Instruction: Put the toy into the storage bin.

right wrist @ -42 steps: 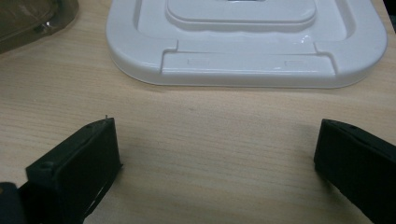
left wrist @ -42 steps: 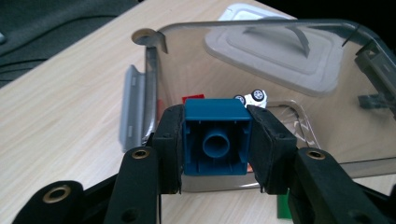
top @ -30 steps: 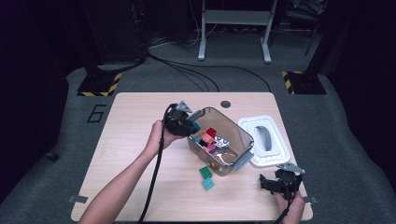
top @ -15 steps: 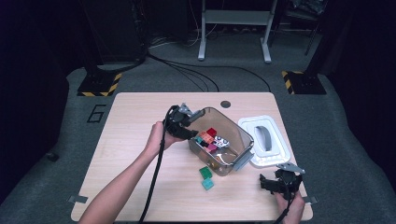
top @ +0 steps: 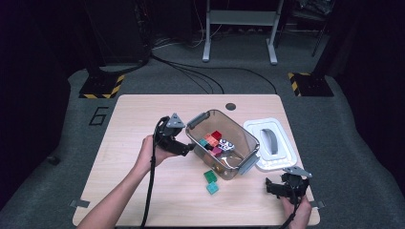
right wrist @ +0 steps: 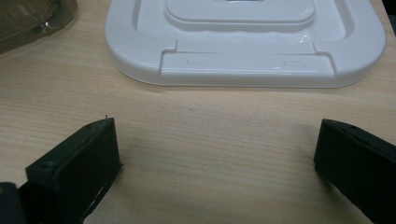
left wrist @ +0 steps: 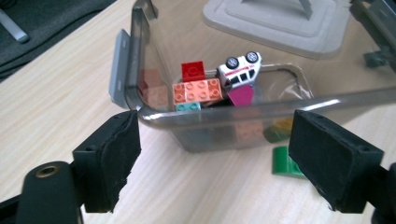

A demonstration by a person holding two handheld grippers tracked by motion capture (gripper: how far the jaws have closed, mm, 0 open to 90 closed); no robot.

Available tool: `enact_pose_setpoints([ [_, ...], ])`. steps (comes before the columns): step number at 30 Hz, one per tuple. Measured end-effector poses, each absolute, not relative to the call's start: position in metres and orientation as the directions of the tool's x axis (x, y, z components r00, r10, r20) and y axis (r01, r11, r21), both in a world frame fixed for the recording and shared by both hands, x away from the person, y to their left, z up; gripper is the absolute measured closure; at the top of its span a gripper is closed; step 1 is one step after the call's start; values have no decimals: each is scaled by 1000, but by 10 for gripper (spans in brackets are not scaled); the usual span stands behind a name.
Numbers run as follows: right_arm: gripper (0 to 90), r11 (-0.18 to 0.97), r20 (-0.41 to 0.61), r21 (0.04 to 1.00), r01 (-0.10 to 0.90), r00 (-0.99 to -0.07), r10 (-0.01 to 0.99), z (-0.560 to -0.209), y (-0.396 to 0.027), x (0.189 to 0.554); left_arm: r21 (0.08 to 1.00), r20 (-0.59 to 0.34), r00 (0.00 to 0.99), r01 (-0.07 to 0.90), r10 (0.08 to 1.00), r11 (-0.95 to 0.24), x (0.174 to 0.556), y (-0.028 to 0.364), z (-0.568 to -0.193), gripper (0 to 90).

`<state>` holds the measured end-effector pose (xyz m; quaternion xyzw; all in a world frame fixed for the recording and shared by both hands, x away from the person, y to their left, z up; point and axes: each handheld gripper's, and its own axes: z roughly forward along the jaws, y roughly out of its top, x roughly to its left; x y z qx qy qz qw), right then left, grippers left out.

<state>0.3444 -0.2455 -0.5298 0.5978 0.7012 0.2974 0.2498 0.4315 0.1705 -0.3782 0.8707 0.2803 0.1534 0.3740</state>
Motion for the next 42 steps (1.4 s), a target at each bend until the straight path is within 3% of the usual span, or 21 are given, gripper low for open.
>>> enact_pose_setpoints([
  [15,0,108,5,716,690,-159,987,-530,-246,344,731,-7,804,409,594,-546,395,174,-427,150],
  [26,0,108,5,716,690,-159,987,-530,-246,344,695,-60,820,444,570,-566,373,150,-474,51],
  [32,0,108,5,716,690,-159,987,-530,-246,344,695,-91,830,449,550,-562,361,133,-493,46],
  [36,0,108,5,716,690,-159,987,-530,-246,344,700,-102,830,452,549,-553,356,123,-501,63],
  [42,0,107,5,716,690,-159,987,-530,-246,344,702,-93,834,442,544,-558,349,111,-507,193],
])
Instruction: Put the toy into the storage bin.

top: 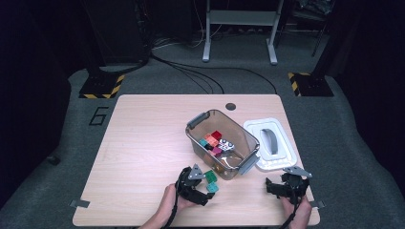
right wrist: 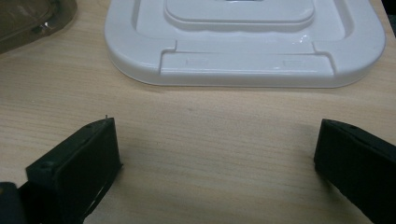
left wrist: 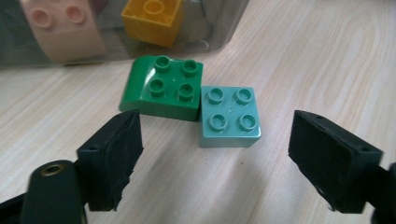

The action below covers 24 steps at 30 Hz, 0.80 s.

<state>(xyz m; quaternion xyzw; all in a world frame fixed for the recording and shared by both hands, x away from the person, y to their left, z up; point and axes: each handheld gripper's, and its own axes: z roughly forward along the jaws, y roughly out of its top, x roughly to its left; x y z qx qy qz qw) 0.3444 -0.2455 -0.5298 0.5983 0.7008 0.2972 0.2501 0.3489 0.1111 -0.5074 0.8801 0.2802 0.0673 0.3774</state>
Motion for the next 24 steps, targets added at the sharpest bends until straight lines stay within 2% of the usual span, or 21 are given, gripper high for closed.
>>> enact_pose_setpoints([
  [2,0,107,5,716,690,-159,987,-530,-246,344,699,-87,837,438,541,-565,348,109,-508,248],
  [9,0,105,7,715,691,-157,988,-530,-245,344,707,-77,848,417,525,-571,346,105,-509,327],
  [14,0,105,7,715,691,-157,988,-530,-245,344,701,-93,840,437,535,-564,345,103,-515,382],
  [21,0,104,7,715,691,-156,988,-530,-245,344,705,-75,849,416,523,-574,343,104,-515,567],
  [24,0,106,6,715,691,-158,987,-530,-245,344,712,-61,852,402,519,-576,341,105,-515,587],
])
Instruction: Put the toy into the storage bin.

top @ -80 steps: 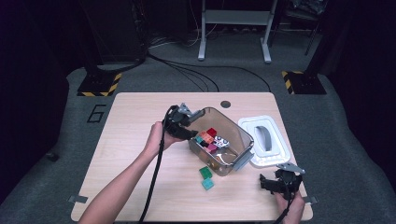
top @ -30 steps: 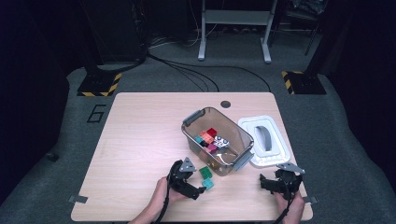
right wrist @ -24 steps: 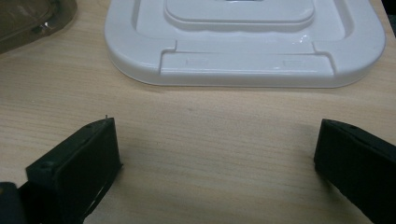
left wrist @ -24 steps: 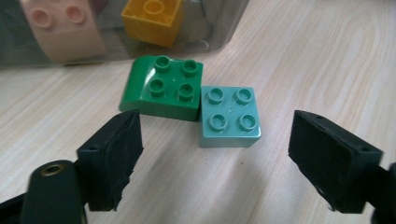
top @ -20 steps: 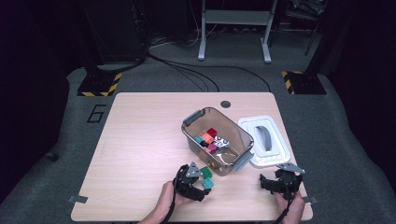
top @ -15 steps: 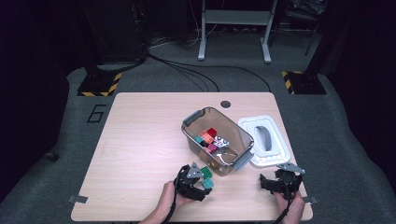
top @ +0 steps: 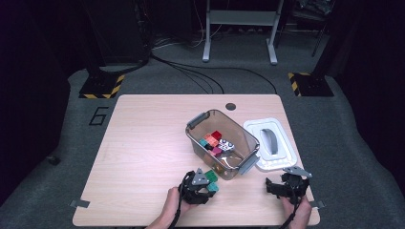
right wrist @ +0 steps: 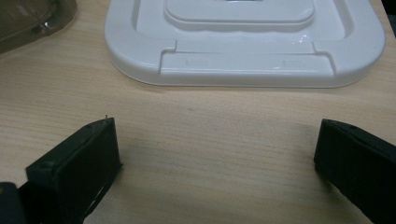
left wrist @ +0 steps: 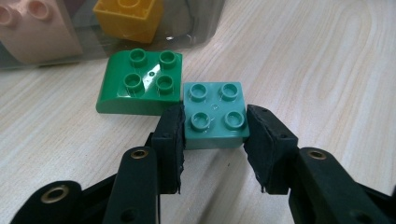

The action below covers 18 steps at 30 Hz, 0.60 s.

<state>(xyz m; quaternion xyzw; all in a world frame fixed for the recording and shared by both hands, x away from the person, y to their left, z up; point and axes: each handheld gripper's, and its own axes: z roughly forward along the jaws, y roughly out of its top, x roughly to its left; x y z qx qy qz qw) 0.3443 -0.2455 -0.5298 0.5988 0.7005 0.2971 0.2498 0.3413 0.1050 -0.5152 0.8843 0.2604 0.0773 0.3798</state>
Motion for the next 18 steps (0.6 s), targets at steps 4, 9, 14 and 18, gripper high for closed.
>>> enact_pose_setpoints([
  [4,0,107,5,716,690,-159,987,-530,-246,344,719,-65,857,396,512,-571,340,108,-515,592],
  [9,0,107,5,716,690,-159,987,-530,-246,344,723,-76,860,396,504,-566,339,116,-511,593],
  [14,0,108,5,716,690,-159,987,-530,-246,344,736,-75,854,396,514,-550,339,127,-504,593],
  [18,0,107,5,716,690,-159,987,-530,-246,344,739,-87,849,406,521,-538,340,136,-498,593],
])
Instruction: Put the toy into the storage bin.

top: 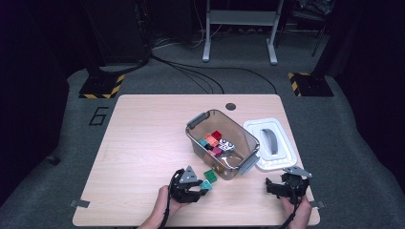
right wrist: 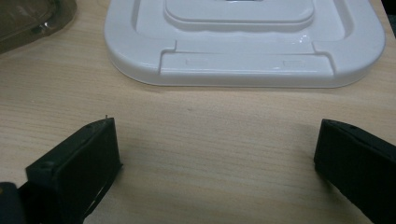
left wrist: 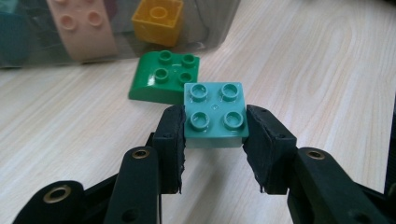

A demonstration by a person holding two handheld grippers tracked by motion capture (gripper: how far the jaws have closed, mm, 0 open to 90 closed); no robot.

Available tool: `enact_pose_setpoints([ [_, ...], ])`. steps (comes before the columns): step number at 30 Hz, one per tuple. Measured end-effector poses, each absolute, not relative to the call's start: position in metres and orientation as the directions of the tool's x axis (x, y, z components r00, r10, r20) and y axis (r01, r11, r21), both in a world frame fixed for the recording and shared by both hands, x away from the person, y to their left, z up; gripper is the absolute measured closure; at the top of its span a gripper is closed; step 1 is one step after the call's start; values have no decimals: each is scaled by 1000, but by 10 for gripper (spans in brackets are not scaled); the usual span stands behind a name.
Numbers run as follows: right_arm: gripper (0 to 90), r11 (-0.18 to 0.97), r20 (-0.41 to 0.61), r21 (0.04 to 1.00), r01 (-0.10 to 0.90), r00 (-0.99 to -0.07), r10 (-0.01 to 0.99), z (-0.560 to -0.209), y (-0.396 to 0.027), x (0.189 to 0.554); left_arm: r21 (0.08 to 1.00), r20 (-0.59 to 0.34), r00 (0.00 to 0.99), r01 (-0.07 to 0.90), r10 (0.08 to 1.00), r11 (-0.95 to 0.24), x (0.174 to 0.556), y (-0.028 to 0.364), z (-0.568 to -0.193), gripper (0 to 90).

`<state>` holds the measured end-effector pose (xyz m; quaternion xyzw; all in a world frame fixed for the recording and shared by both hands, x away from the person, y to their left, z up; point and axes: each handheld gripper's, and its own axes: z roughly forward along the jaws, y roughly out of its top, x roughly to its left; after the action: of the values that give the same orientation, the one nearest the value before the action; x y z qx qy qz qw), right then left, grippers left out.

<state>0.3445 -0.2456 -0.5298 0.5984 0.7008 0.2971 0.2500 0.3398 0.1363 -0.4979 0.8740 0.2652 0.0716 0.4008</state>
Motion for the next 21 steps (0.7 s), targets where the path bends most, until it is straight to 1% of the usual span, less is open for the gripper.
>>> enact_pose_setpoints([
  [3,0,107,5,716,690,-159,987,-530,-246,345,744,-101,846,414,524,-525,340,142,-494,594],
  [6,0,108,5,715,691,-159,987,-530,-246,345,739,-87,845,410,527,-534,340,150,-488,593],
  [15,0,107,5,716,690,-158,987,-530,-246,344,747,-79,819,426,568,-510,348,175,-476,593],
  [21,0,106,5,716,690,-158,987,-530,-246,345,765,-119,797,454,592,-456,359,188,-469,593],
])
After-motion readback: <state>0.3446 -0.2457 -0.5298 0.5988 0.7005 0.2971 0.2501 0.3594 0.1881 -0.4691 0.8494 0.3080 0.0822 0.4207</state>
